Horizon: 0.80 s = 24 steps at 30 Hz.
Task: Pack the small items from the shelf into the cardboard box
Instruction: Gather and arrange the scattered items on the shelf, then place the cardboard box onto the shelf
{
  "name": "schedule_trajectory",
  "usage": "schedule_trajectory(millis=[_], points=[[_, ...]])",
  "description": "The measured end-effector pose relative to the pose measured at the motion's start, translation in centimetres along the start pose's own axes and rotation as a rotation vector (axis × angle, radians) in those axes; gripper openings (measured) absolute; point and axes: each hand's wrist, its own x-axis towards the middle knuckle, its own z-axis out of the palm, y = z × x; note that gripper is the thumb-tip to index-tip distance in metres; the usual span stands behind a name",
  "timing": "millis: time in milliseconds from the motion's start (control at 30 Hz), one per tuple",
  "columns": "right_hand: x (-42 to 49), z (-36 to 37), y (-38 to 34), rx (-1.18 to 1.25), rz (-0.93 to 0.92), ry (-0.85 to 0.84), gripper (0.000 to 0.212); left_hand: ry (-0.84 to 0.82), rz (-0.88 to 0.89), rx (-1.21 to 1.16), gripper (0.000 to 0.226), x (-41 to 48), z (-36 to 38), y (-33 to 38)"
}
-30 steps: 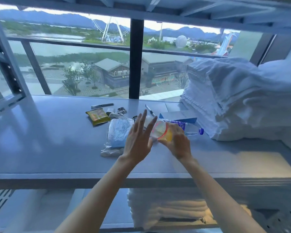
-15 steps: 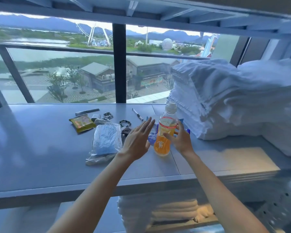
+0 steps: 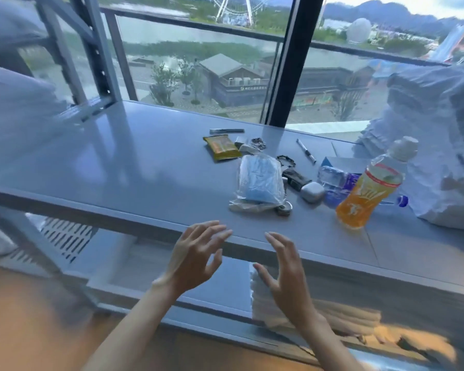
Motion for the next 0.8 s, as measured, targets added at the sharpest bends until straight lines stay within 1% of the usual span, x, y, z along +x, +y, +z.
schedule_trajectory(millis=[67, 133, 233, 300, 333, 400, 500, 567, 700, 800], points=[[-0.7, 3.7, -2.2, 0.016, -0.041, -0.124, 0.058, -0.031, -0.074, 0.032, 0.04, -4.2, -1.2, -2.8], [-1.6, 7.6, -4.5, 0.014, -0.068, -0.237, 0.055, -0.102, -0.176, 0.068, 0.04, -8.4, -2.3, -5.7], [-2.7, 13.7, -7.6, -0.008, -0.058, -0.368, 0.054, -0.29, -0.341, 0.091, 0.045, -13.6, -3.6, -10.4], [-3.2, 17.5, -9.3, -0.018, -0.002, -0.469, 0.056, -0.443, -0.426, 0.084, 0.052, -16.2, -4.1, -13.4], [-3.4, 19.2, -9.9, -0.029, 0.034, -0.527, 0.057, -0.502, -0.441, 0.088, 0.054, -17.3, -4.2, -14.7], [-3.8, 22.2, -10.8, -0.051, 0.109, -0.608, 0.058, -0.566, -0.445, 0.081, 0.056, -19.1, -4.1, -17.2], [-4.1, 25.3, -11.5, -0.071, 0.199, -0.639, 0.059, -0.59, -0.421, 0.065, 0.056, -20.7, -3.5, -20.1], [-4.6, 26.6, -11.4, -0.125, 0.203, -0.665, 0.059, -0.621, -0.403, 0.073, 0.056, -21.9, -2.8, -21.5], [-5.3, 29.1, -10.6, -0.171, 0.215, -0.739, 0.055, -0.751, -0.361, 0.079, 0.058, -23.9, 0.0, -23.6], [-5.0, 31.7, -9.3, -0.176, 0.253, -0.758, 0.054, -0.766, -0.373, 0.078, 0.057, -24.5, 2.6, -25.2]])
